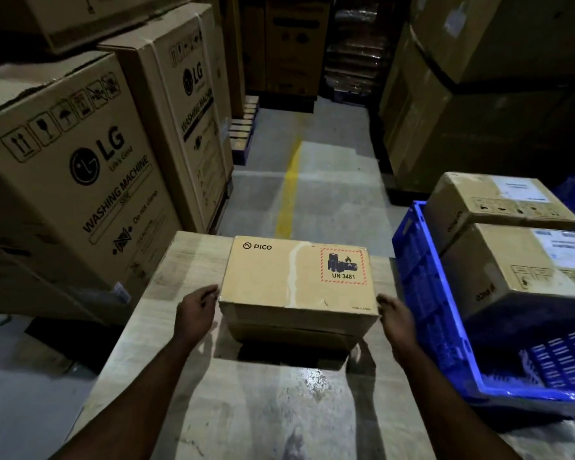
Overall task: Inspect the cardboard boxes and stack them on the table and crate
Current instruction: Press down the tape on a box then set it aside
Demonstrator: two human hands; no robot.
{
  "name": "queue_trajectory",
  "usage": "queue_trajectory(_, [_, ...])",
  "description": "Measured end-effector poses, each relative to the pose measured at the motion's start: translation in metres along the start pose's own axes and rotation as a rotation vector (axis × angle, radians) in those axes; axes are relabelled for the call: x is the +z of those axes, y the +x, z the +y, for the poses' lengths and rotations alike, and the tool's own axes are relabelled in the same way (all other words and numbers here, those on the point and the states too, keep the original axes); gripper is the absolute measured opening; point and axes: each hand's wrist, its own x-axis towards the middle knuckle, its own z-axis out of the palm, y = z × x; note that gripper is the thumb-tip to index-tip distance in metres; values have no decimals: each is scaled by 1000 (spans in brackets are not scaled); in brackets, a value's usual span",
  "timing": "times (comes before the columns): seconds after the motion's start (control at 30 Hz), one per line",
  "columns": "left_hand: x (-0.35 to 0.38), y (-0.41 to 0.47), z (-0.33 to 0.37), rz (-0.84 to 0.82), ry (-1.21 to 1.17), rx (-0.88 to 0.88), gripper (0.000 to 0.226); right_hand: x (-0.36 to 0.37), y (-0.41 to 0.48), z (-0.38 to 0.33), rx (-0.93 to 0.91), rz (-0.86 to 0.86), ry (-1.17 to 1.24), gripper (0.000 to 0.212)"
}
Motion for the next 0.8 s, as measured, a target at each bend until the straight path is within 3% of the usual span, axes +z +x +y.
queue_trajectory(0.1, [-2, 14, 36, 20, -81, 34, 31, 6, -4, -42, -202, 39, -53, 34])
queue_trajectory(0.2, [-2, 20, 70, -72, -60, 129, 43, 19, -15, -72, -486, 16, -279, 44])
queue_trajectory(0.33, [15, 13, 86, -275, 447, 471, 65, 50, -31, -89, -774, -189, -711, 58])
queue_trajectory(0.43, [31, -2, 89, -286, 650, 602, 71, 69, -37, -84, -811, -221, -969, 66])
queue_trajectory(0.57, [31, 0, 96, -301, 689, 590, 75, 76, -39, -88, -801, -189, -1032, 65])
queue_trajectory(0.7, [32, -3, 113, -421, 691, 662, 66, 73, -34, -92, -785, -273, -1032, 74])
queue_trajectory(0.8, [54, -16, 128, -474, 650, 729, 64, 64, -29, -102, -780, -346, -855, 70])
